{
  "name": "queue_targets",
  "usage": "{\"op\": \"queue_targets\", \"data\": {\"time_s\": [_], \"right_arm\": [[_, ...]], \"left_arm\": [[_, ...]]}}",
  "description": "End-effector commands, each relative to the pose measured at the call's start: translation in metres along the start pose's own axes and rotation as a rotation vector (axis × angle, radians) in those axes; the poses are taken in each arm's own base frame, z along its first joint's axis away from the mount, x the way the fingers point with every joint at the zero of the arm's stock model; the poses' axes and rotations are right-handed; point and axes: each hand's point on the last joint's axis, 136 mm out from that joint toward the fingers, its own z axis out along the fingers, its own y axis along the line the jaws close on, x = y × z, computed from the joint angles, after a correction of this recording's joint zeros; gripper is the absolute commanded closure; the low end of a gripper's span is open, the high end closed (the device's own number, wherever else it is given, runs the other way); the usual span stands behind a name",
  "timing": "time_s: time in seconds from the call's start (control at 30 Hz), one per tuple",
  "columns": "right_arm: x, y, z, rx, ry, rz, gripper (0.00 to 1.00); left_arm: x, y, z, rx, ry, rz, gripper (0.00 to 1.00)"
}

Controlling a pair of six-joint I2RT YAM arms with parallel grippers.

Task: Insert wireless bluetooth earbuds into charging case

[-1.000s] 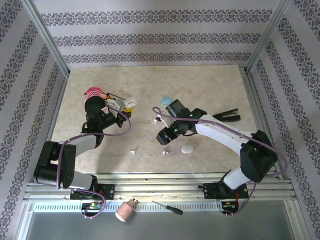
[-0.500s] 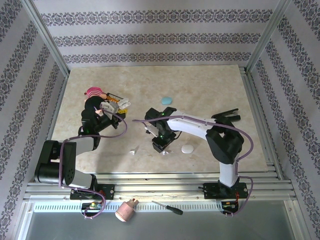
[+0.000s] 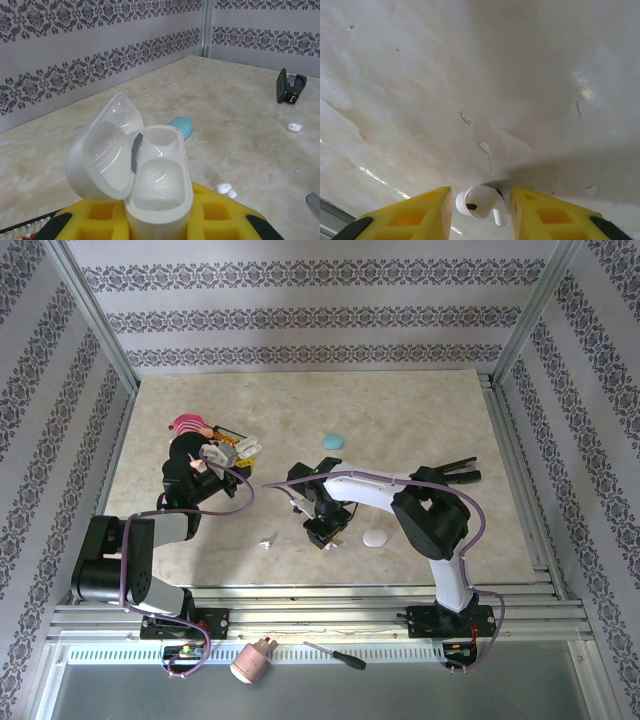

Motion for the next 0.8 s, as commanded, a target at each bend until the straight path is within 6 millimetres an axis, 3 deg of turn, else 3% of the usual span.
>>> {"op": "queue_targets", "data": {"time_s": [0.0,0.37,0.77], "right_arm": [[0.006,-0.008,0.001,0.003,0.025,0.052,0.67],[0.014,-0.03,-0.001,0.021,0.022,0.158,0.72],[0.003,-0.03,-0.028,-0.022,-0.174,0.317,0.62]], "left_arm": [[-0.011,0.0,-0.002,0.012,-0.047,0.023,0.97],[-0.009,0.0,-0.001,0.015,-0.043,0.018,0.96],[-0.007,0.001,0.0,0.017,-0.042,0.014,0.96]]}}
